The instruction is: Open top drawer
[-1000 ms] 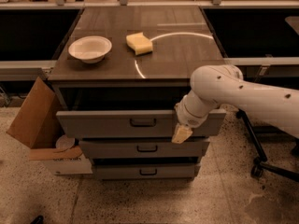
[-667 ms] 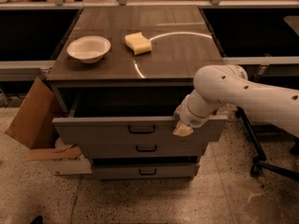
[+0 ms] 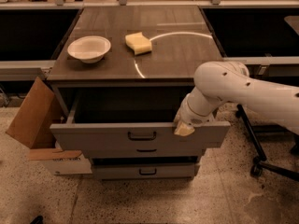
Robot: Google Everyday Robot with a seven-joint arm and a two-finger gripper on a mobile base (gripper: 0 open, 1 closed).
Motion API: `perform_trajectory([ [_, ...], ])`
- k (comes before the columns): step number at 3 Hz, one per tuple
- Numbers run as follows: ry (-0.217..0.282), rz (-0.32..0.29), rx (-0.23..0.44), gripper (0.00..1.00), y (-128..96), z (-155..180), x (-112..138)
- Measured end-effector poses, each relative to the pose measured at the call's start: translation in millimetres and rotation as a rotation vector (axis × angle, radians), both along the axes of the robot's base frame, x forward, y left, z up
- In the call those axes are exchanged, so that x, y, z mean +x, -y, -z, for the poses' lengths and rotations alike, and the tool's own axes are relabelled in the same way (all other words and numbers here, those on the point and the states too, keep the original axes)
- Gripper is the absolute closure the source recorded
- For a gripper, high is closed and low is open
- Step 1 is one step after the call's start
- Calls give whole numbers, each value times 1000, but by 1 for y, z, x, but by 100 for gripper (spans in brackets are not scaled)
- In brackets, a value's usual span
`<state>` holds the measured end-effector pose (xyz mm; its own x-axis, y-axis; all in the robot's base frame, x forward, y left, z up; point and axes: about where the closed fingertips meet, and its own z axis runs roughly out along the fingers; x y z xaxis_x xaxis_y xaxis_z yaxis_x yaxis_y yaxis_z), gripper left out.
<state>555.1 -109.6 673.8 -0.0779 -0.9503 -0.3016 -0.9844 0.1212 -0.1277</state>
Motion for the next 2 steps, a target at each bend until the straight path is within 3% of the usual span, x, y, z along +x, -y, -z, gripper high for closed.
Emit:
perform_trajectory([
  [2,-2,-1,0,58,0,-1,0],
])
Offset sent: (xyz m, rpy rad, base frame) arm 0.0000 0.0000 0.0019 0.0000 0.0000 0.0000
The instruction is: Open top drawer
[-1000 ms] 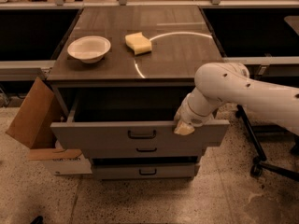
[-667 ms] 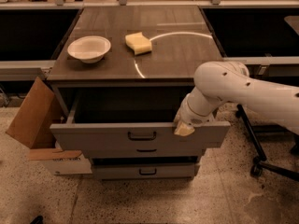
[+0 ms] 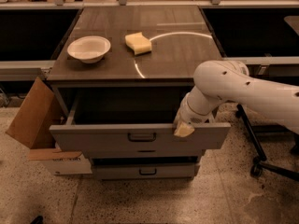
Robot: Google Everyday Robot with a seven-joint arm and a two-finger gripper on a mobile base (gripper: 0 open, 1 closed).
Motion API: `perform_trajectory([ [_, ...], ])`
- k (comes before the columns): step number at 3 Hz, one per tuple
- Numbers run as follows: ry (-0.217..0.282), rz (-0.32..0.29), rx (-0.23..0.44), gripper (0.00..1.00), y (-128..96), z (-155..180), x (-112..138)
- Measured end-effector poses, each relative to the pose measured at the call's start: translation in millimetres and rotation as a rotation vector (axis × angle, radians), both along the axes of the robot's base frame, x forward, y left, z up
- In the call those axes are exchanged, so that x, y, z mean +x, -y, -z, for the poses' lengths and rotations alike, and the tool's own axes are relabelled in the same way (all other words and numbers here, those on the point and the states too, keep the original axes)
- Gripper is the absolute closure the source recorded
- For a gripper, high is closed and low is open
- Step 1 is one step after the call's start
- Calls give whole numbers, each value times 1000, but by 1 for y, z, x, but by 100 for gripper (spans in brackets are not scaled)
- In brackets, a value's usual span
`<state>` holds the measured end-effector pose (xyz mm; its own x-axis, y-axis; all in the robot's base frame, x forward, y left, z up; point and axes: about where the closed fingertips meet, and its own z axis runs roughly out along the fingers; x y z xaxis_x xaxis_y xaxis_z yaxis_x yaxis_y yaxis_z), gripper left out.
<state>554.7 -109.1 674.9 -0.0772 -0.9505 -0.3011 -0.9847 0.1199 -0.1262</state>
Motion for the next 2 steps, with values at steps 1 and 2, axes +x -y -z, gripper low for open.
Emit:
perform_trajectory([
  [1,0,0,0,35,0,0,0],
  [2,-2,-1,0,12,0,1,-1],
])
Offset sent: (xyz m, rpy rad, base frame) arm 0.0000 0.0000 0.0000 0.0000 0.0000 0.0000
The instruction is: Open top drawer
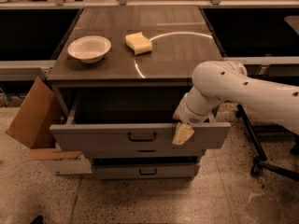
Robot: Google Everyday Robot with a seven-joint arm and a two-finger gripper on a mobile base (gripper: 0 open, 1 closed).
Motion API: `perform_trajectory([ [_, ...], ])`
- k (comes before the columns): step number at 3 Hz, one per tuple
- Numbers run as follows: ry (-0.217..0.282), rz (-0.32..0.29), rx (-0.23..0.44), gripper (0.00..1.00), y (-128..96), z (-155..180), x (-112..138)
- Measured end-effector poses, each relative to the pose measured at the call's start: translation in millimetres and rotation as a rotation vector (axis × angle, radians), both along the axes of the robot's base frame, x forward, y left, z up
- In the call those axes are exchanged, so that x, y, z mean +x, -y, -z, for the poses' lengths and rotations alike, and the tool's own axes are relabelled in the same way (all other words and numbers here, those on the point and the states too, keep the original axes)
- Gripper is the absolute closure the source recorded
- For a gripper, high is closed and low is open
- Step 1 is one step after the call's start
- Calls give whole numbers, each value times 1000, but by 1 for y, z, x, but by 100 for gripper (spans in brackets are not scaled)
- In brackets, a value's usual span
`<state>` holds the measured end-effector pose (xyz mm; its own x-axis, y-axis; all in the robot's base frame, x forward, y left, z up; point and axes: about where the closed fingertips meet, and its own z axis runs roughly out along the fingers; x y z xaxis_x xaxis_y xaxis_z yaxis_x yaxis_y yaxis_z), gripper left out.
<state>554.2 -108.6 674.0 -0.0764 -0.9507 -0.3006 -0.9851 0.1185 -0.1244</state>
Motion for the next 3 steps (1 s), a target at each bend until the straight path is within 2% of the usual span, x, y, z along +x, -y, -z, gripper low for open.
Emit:
perform_trajectory([
  [1,-2,-1,0,0,0,1,0],
  [2,-53,-42,6,0,-5,12,-13],
  [3,-139,-92,9,19,-10,30,-40],
])
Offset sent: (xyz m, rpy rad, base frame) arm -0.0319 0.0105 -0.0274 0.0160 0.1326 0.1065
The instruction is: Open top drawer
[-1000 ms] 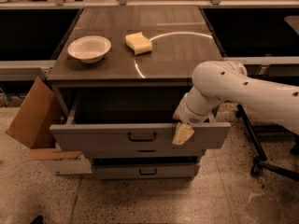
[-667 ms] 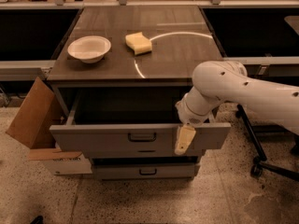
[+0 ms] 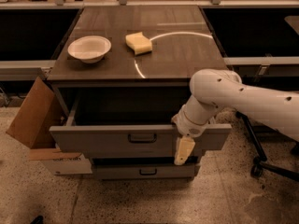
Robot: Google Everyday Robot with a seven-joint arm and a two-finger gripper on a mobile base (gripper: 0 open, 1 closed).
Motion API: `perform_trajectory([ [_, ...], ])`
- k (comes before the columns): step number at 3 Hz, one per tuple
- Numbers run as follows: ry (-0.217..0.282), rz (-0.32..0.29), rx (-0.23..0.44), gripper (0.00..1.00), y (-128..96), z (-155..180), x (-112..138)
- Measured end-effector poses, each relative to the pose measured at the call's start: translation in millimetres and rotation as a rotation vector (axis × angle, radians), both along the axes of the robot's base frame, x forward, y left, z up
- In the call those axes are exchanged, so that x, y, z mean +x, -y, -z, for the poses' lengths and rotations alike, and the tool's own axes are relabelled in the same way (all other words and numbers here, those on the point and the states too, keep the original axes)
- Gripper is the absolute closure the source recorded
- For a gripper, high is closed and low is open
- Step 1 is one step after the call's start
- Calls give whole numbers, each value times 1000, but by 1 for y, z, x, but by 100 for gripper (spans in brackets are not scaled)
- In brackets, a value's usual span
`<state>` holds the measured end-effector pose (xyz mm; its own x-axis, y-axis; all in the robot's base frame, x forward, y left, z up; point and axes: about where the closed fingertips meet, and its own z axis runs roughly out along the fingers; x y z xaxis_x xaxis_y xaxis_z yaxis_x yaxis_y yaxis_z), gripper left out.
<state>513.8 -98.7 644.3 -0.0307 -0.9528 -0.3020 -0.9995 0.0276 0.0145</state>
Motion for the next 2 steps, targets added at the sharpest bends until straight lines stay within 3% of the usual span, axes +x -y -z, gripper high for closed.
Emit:
perform_trajectory([
  [1,-29,-4,-11,42,2,1,-21],
  [2,-28,0,-14,73,3,-2,-26],
])
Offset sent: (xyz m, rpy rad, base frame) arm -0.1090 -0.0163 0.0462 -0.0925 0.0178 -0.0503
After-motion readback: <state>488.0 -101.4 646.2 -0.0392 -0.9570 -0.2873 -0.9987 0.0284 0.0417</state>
